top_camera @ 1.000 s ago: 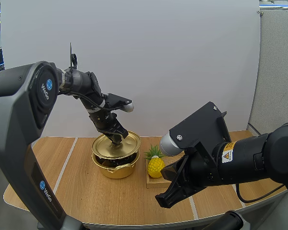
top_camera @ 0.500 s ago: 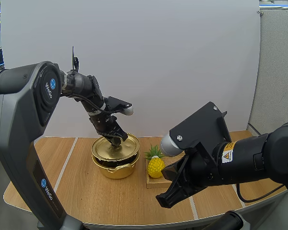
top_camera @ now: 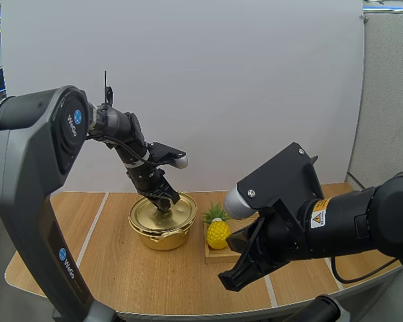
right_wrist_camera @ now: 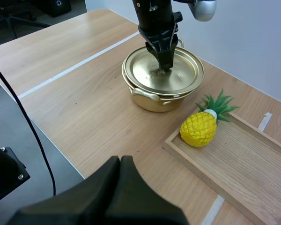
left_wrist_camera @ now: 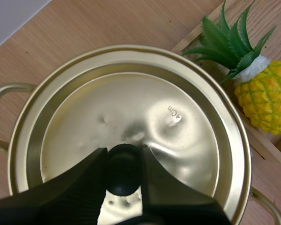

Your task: Open the pot, put the grape inside, and close it

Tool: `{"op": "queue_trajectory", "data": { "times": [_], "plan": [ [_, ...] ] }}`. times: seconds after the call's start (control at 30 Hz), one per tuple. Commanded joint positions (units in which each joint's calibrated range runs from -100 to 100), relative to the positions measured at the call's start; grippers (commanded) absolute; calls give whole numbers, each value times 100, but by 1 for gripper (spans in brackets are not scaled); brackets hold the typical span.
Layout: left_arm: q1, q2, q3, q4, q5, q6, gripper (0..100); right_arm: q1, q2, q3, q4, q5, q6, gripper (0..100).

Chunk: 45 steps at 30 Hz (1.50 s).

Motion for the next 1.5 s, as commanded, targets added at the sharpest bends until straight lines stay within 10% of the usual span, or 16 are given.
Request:
{"op": "queue_trajectory", "data": {
  "times": [0.0,0.67,0.8,0.93,1.47],
  "plan": [
    [-6,107,163,287,-49,-14,0,-15,-46,6,-41,22,-9,0],
    [-6,56,163,291,855,-14,0,-15,-46,6,-41,22,-9,0],
    [-6,56,163,291,962,-14,26,-15,-46,6,-41,22,-9,0],
    [-6,56,163,291,1190,0,98,-15,-46,6,-41,22,-9,0],
    [-6,-1513,-117,270,1982,-130,100,-15,-46,6,-44,6,-9,0]
  ]
}}
